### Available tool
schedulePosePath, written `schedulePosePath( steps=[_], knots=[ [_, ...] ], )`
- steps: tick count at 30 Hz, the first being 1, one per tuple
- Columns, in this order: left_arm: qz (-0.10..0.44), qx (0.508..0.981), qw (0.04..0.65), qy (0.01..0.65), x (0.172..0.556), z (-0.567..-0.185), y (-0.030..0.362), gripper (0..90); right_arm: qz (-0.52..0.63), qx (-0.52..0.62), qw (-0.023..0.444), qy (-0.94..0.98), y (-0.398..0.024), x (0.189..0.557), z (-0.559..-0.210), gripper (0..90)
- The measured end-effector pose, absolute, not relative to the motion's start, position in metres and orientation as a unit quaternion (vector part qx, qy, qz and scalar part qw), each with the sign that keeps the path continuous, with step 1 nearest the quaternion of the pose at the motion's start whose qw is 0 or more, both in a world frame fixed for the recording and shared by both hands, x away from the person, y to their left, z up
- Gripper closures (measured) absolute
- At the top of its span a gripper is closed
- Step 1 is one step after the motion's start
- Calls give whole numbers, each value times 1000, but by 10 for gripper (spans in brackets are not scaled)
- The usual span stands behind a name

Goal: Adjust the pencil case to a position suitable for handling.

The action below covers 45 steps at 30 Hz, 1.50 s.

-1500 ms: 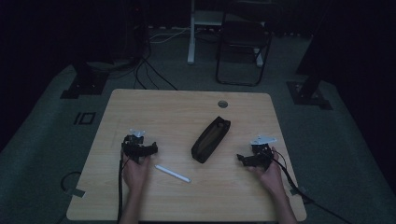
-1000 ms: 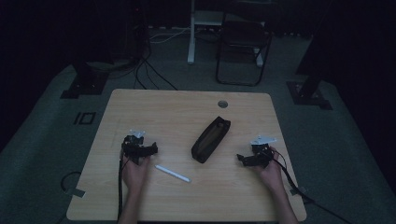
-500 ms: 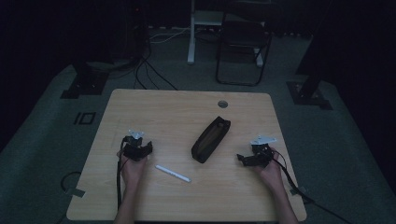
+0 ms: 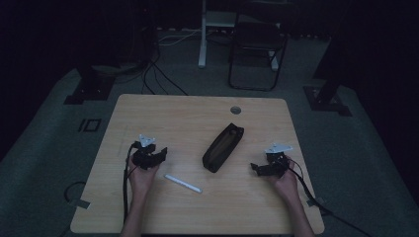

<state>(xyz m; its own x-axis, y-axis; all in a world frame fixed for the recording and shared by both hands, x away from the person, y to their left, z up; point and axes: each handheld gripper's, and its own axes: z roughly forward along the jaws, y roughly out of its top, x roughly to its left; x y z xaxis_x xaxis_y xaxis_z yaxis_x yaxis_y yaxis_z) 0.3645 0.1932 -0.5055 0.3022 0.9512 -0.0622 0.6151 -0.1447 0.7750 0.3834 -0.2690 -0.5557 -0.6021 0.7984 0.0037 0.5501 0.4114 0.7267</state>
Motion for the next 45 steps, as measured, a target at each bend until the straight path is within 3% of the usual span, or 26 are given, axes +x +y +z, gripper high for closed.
schedulePosePath(
  steps=[22,33,37,45],
  knots=[
    [246,732,413,482,352,-453,170,486,355,410,175,822,-269,383,-556,107],
    [244,737,419,470,351,-447,158,487,355,410,175,822,-269,383,-556,107],
    [234,755,418,448,350,-449,148,533,355,410,175,822,-269,383,-556,107],
    [226,771,413,429,352,-453,137,514,355,410,175,822,-269,383,-556,107]
  ],
)
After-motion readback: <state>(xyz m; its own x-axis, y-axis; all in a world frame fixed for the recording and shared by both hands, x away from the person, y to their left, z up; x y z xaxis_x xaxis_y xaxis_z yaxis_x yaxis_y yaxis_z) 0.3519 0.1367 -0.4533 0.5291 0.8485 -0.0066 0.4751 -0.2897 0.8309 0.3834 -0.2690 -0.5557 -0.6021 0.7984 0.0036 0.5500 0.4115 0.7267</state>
